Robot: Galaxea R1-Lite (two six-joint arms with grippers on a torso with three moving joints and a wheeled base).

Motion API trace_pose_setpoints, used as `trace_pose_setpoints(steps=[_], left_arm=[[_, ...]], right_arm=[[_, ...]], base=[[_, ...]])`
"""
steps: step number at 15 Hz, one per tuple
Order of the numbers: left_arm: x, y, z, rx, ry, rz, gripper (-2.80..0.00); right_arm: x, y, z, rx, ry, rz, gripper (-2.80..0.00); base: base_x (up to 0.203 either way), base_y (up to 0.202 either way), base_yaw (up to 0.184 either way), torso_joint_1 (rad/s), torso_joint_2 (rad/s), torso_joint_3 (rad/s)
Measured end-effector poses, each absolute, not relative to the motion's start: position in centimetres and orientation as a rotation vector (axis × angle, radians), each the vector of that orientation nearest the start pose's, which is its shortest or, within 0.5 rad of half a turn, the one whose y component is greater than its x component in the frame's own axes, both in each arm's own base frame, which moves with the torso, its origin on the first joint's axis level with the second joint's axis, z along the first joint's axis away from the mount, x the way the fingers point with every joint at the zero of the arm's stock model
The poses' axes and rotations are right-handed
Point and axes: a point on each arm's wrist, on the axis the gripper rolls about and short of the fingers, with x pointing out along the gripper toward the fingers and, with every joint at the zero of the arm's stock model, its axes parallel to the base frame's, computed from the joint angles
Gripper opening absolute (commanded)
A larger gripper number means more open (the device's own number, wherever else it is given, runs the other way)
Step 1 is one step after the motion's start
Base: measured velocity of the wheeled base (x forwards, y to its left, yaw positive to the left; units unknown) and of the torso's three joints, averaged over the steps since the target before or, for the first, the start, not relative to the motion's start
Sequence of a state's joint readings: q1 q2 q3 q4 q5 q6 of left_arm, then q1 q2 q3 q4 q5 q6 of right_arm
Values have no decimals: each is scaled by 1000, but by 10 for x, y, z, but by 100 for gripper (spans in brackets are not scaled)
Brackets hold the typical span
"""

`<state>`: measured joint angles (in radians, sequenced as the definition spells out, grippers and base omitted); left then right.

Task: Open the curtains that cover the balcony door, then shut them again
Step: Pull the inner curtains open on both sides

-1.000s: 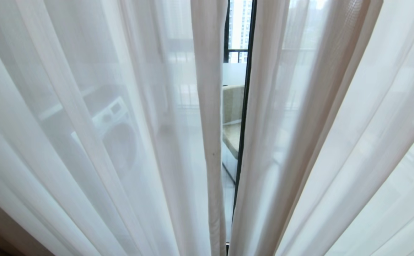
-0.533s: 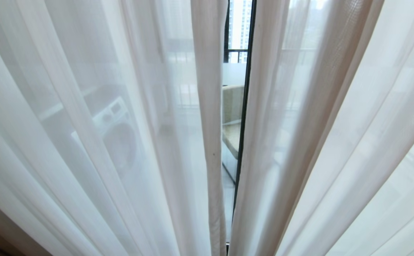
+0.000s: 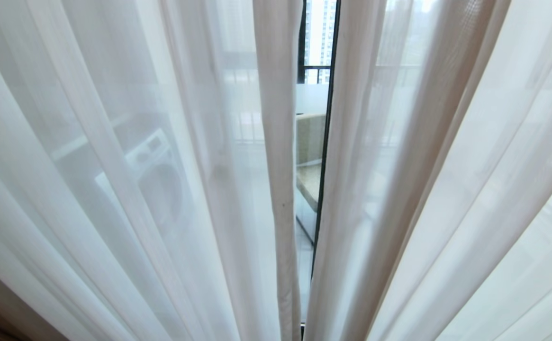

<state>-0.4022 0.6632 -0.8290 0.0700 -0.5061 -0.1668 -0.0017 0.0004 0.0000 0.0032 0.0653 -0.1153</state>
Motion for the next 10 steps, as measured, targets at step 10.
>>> trace_pose_setpoints(steps=[10], left_arm=[[78,-73,332,-102,84,-1108,-280]], right_arm=[[-23,2,75,-115,0,64,-280]], base=[[0,0,0,0,0,0]])
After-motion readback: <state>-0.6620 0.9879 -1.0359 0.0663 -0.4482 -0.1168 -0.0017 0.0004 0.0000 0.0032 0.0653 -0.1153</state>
